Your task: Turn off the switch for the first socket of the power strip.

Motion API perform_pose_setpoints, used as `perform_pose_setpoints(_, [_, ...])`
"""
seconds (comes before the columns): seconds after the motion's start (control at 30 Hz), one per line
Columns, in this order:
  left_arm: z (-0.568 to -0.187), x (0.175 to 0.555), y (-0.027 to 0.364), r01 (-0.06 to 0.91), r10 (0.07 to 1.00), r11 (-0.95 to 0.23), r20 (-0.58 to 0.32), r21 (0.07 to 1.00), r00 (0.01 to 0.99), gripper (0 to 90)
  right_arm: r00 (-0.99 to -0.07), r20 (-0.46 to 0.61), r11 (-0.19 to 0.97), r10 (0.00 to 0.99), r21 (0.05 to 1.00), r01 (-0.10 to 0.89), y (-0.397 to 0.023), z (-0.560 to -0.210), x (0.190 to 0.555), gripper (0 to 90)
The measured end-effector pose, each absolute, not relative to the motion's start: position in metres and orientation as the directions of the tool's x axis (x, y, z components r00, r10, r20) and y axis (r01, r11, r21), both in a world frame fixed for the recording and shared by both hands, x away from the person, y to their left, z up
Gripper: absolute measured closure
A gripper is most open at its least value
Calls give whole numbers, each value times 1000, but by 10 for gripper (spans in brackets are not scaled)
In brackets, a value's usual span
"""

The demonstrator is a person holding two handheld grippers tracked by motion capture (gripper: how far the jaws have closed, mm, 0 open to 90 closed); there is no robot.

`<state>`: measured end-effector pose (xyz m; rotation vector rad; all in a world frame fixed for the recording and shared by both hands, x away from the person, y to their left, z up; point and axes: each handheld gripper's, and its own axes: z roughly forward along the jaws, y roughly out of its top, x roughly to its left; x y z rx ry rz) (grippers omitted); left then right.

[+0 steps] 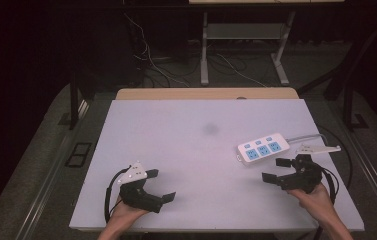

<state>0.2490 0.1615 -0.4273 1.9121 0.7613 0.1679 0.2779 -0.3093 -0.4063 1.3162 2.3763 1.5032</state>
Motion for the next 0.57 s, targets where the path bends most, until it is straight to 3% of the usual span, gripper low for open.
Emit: perform_pose_setpoints(0.57, [-428,250,161,441,576,-278,-219,854,788,0,-679,315,260,663,754,603,-296,-429,258,4])
